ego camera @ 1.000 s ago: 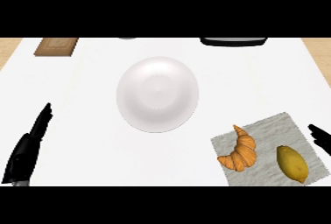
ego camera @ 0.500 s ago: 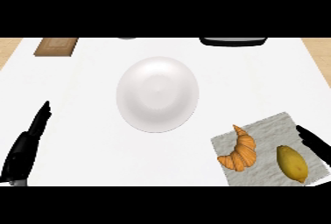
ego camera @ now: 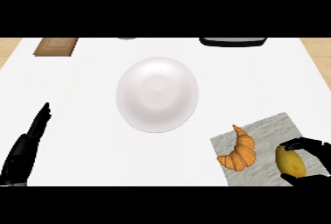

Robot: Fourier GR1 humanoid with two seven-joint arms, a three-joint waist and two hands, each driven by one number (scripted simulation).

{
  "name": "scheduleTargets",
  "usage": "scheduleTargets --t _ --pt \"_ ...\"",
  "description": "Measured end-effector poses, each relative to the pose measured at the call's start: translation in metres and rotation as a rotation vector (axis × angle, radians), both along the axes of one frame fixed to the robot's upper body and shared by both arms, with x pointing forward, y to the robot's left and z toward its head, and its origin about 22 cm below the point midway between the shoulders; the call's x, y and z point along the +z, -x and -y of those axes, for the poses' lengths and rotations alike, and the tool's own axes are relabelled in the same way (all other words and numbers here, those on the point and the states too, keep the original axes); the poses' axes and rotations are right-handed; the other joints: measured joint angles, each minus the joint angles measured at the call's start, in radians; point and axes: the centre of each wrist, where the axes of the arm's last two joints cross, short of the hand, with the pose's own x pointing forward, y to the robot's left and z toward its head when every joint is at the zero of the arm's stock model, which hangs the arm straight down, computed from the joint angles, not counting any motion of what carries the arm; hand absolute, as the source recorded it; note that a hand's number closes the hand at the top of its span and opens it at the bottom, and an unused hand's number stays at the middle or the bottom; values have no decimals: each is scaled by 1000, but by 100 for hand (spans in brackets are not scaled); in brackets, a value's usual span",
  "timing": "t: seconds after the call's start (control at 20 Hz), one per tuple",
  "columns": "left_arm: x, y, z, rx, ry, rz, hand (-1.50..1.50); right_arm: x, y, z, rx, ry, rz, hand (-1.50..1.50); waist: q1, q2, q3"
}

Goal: Pick the lemon from the placemat and place it in the plate

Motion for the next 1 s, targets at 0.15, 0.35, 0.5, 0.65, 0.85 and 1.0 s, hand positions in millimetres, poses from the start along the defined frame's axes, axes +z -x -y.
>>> scheduleTargets --t 0.15,0.35,0.5,0.65,0.85,1.0 --pt "2 -3 0 -3 -2 2 0 -2 -4 -1 1 30 23 150 1 -1 -1" --pt "3 -9 7 -31 -5 9 0 24 -44 -8 48 278 31 150 30 8 2" --pt "7 -15 11 -58 -7 18 0 43 -74 -9 68 492 36 150 60 16 4" --pt "6 -15 10 -55 -8 18 0 53 -104 -17 57 635 72 150 60 15 5" --pt "0 -15 12 -42 -4 13 0 59 -132 -32 1 729 192 150 42 12 5" --pt "0 -15 9 -30 -1 9 0 68 -145 -35 -35 756 303 150 30 9 5"
